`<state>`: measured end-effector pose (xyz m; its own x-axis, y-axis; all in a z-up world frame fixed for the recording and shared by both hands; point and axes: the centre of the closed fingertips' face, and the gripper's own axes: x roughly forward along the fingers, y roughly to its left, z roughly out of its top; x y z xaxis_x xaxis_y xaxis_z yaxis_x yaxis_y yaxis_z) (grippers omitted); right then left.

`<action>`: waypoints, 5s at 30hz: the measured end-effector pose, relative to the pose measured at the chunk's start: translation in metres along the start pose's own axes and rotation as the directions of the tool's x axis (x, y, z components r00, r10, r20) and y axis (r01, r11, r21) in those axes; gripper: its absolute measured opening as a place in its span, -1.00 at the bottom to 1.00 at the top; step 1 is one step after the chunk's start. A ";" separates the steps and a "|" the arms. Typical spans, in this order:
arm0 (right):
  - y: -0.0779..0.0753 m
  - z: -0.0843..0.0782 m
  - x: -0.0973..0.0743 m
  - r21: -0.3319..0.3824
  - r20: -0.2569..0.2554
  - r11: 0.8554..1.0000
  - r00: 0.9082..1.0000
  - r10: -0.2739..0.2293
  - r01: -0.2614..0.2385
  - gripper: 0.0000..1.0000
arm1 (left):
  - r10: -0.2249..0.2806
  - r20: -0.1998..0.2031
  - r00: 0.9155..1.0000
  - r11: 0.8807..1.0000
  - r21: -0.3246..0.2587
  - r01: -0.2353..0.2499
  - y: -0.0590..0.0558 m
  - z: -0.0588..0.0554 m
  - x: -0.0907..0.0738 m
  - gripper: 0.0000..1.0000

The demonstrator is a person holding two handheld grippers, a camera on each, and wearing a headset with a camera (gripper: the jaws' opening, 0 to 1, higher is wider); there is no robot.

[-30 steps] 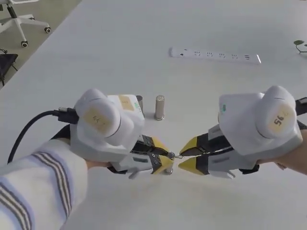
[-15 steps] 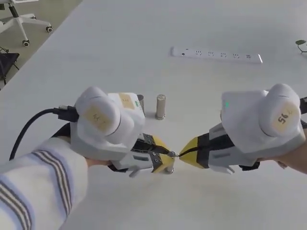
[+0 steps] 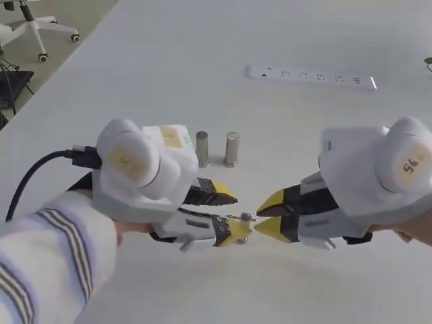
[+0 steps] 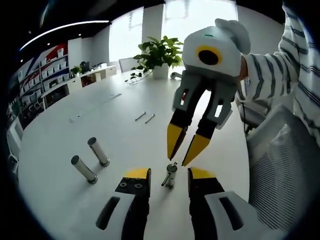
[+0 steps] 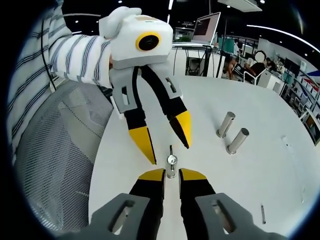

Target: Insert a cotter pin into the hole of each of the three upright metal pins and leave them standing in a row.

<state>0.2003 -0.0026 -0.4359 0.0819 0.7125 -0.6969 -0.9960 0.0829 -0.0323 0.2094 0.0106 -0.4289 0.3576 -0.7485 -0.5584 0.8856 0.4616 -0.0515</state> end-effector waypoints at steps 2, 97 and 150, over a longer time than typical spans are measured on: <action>0.001 0.000 0.001 0.006 0.004 1.000 1.000 0.003 -0.003 -0.87 | 0.009 0.002 1.000 1.000 -0.006 -0.009 0.001 -0.002 -0.005 -0.28; -0.045 0.022 0.055 0.059 0.046 0.997 0.997 -0.054 0.051 -0.76 | 0.136 0.058 0.989 0.950 -0.290 -0.113 -0.030 -0.048 -0.059 0.98; -0.009 -0.036 -0.082 0.584 0.080 0.716 0.851 -0.519 0.382 0.97 | 0.213 0.100 0.972 0.941 -0.288 -0.177 -0.011 -0.027 -0.083 0.91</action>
<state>0.2012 -0.0873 -0.4044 0.5897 0.6190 -0.5188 -0.6616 0.7386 0.1292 0.1620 0.0810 -0.4045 0.5657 -0.6767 -0.4712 0.6851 0.7037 -0.1882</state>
